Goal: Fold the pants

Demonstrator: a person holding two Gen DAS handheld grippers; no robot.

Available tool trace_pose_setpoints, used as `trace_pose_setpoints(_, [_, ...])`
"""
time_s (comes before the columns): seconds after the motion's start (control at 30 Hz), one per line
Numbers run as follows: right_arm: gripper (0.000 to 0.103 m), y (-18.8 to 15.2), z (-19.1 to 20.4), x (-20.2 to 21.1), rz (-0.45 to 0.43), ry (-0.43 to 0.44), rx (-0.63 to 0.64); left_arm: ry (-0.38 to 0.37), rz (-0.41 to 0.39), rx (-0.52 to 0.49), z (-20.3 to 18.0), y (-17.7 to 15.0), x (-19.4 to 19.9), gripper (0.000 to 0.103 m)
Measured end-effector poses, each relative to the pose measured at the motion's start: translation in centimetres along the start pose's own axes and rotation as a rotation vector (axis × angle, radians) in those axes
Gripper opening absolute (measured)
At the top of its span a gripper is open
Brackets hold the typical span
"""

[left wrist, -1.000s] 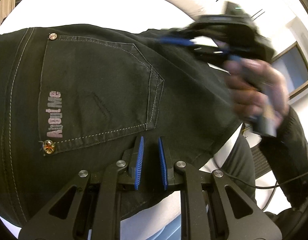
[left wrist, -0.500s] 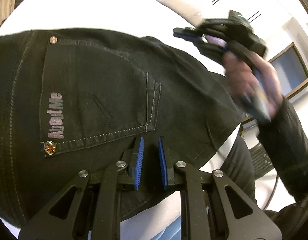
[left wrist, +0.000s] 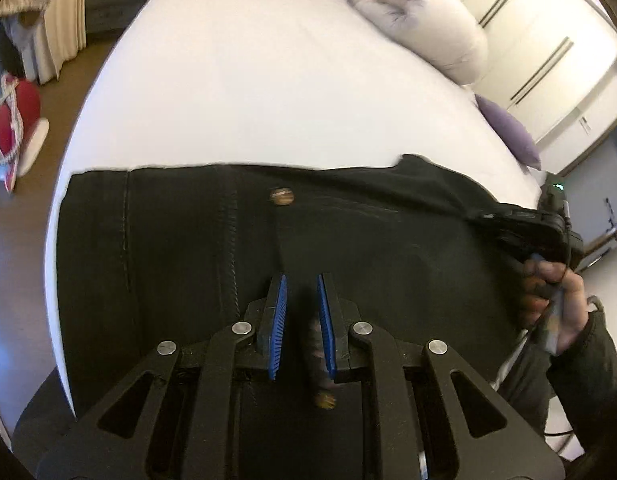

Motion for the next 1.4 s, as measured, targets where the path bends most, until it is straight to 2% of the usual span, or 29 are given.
trace_pose_setpoints(0.03, [0.0,0.4,-1.2,0.8,-0.026,-0.021,-0.042,-0.016,-0.004,0.006,0.8,0.2,-0.2,0.015])
trace_pose_setpoints(0.1, [0.0,0.7,-2.7,2.9,-0.082,-0.086,-0.08,0.002,-0.007,-0.013,1.4,0.3,-0.3,0.015])
trace_pose_setpoints(0.13, [0.007,0.6,-2.9,3.7,-0.093,-0.105,-0.088,0.038,-0.011,-0.026,1.7,0.4,-0.3,0.015])
trace_pose_setpoints(0.17, [0.009,0.3,-2.8,4.6,-0.09,-0.09,-0.098,0.077,-0.01,-0.027,2.0,0.3,-0.6,0.015])
trace_pose_setpoints(0.23, [0.011,-0.7,-1.2,5.4,-0.067,0.032,-0.098,0.032,-0.017,0.026,3.0,0.2,-0.6,0.015])
trace_pose_setpoints(0.3, [0.019,-2.7,2.8,3.8,0.002,0.151,-0.017,0.067,-0.014,0.032,2.5,0.2,-0.4,0.015])
trace_pose_setpoints(0.33, [0.023,-3.6,4.5,2.9,0.04,0.188,0.033,0.109,-0.009,-0.001,1.3,0.5,-0.4,0.015])
trace_pose_setpoints(0.37, [0.023,-4.9,6.8,1.6,0.086,0.233,0.084,0.117,-0.005,-0.029,-0.1,0.9,-0.4,0.015])
trace_pose_setpoints(0.43, [0.023,-5.2,8.7,-0.6,0.148,0.284,0.092,0.072,0.006,-0.08,-2.9,1.4,-1.1,0.015])
trace_pose_setpoints(0.5, [0.024,-5.0,8.6,-3.3,0.203,0.265,0.047,0.067,0.025,-0.104,-4.3,1.7,-2.1,0.015])
trace_pose_setpoints(0.53, [0.018,-4.6,7.3,-4.3,0.225,0.232,-0.01,0.068,0.048,-0.107,-5.0,1.9,-3.3,0.015])
trace_pose_setpoints(0.57, [0.005,-4.2,6.6,-5.0,0.229,0.241,-0.06,0.081,0.08,-0.107,-5.2,1.8,-4.4,0.015])
trace_pose_setpoints(0.6, [0.004,-3.4,4.6,-4.7,0.218,0.25,-0.127,0.109,0.11,-0.111,-5.4,1.8,-5.7,0.015])
trace_pose_setpoints(0.67, [0.001,-1.8,0.6,-2.8,0.139,0.214,-0.198,0.13,0.11,-0.122,-5.4,1.7,-6.8,0.015])
trace_pose_setpoints(0.83, [0.0,2.5,-11.7,4.2,-0.087,0.14,-0.376,0.075,0.121,-0.11,-4.4,1.9,-6.9,0.015])
trace_pose_setpoints(0.97, [0.0,5.8,-19.6,9.4,-0.256,0.032,-0.427,0.056,0.11,-0.091,-3.7,2.0,-6.5,0.015])
trace_pose_setpoints(1.07, [0.0,7.2,-24.1,13.2,-0.388,-0.077,-0.507,0.064,0.102,-0.108,-3.7,1.8,-6.1,0.015])
trace_pose_setpoints(1.13, [0.004,7.1,-25.7,15.7,-0.444,-0.098,-0.57,0.058,0.097,-0.101,-3.3,1.6,-4.8,0.015])
trace_pose_setpoints(1.17, [0.02,6.9,-25.8,16.7,-0.454,-0.102,-0.575,0.059,0.096,-0.096,-3.3,1.6,-4.3,0.015])
trace_pose_setpoints(1.23, [0.03,5.5,-22.7,17.7,-0.446,-0.018,-0.505,0.089,0.092,-0.085,-4.0,1.7,-3.8,0.015])
trace_pose_setpoints(1.27, [0.03,4.9,-21.9,17.5,-0.412,0.037,-0.46,0.109,0.089,-0.091,-4.7,1.8,-3.6,0.015])
trace_pose_setpoints(1.3, [0.03,3.6,-19.4,16.7,-0.355,0.108,-0.396,0.096,0.077,-0.109,-6.0,1.9,-3.3,0.015])
trace_pose_setpoints(1.4, [0.03,-1.6,-11.9,12.8,-0.183,0.249,-0.246,0.015,0.056,-0.167,-9.9,1.9,-2.8,0.015])
Point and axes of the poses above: each gripper's, at about its wrist camera, not at the fingertips, and x roughly against the way its jaws point, z to its left, y to its top, the point moved 1 cm from there along -x, roughly the way its jaws point, and after that the axes turned 5 degrees about -y, right-handed, at the moved point
